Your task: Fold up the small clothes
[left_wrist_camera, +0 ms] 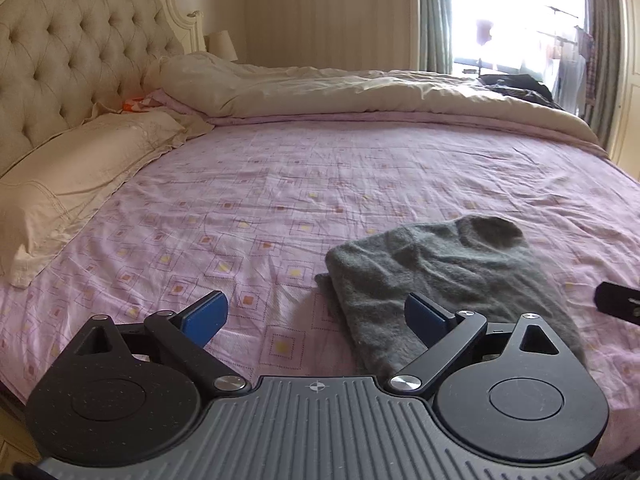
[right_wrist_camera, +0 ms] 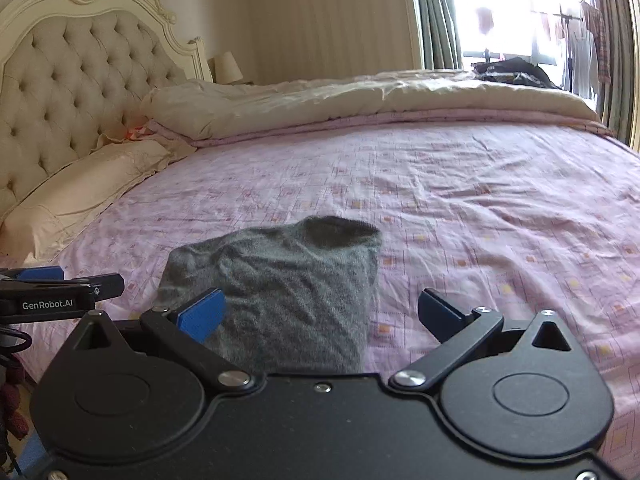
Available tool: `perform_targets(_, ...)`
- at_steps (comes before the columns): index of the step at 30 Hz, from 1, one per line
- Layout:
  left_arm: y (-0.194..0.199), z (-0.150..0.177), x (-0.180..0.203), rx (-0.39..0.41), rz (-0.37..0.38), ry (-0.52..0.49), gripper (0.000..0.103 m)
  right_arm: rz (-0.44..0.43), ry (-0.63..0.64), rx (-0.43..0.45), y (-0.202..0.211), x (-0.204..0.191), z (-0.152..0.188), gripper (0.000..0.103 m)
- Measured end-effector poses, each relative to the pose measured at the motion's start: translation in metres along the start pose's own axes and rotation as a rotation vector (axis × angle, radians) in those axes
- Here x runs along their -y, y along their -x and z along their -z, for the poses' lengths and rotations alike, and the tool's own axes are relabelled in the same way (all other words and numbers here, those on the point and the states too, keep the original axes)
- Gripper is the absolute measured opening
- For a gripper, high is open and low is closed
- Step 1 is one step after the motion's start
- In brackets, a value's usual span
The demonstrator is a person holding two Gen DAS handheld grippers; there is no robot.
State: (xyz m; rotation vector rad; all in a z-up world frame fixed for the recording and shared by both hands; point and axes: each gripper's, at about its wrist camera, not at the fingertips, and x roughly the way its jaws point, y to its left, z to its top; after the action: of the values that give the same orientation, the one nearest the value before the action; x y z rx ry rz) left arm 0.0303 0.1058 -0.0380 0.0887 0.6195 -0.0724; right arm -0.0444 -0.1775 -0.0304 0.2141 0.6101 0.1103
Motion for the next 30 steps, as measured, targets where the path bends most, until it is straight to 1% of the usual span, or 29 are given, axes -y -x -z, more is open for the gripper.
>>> perform_targets(2,0.009,0.002,0.009,-0.009,0.022,-0.007,0.096,-0.013,-0.035,-0.012,0.005,0.003,0.006,0.103)
perform_targets(6,0.022,0.009,0.021,-0.012,0.059,-0.003,0.096,0.028,-0.046,-0.018,0.016,0.002,0.015,0.103)
perform_targets(14,0.031,0.026,0.027,-0.069,0.030,0.024,0.096,0.072,-0.012,-0.035,0.027,-0.004,0.022,0.103)
perform_targets(17,0.032,0.031,0.025,-0.091,0.013,0.032,0.096,0.088,0.006,-0.023,0.031,-0.010,0.023,0.103)
perform_targets(20,0.033,0.034,0.024,-0.105,-0.006,0.029,0.096,0.124,0.016,0.004,0.038,-0.015,0.024,0.103)
perform_targets(23,0.035,0.037,0.024,-0.113,-0.014,0.022,0.096,0.179,0.015,0.002,0.040,-0.016,0.024,0.102)
perform_targets(25,0.036,0.038,0.025,-0.117,-0.008,0.015,0.096,0.169,0.014,-0.007,0.040,-0.014,0.024,0.103)
perform_targets(28,0.036,0.040,0.027,-0.125,-0.006,0.009,0.096,0.116,-0.013,-0.028,0.040,-0.008,0.025,0.102)
perform_targets(30,0.036,0.041,0.030,-0.128,-0.010,0.002,0.096,0.099,-0.031,-0.038,0.040,-0.005,0.025,0.102)
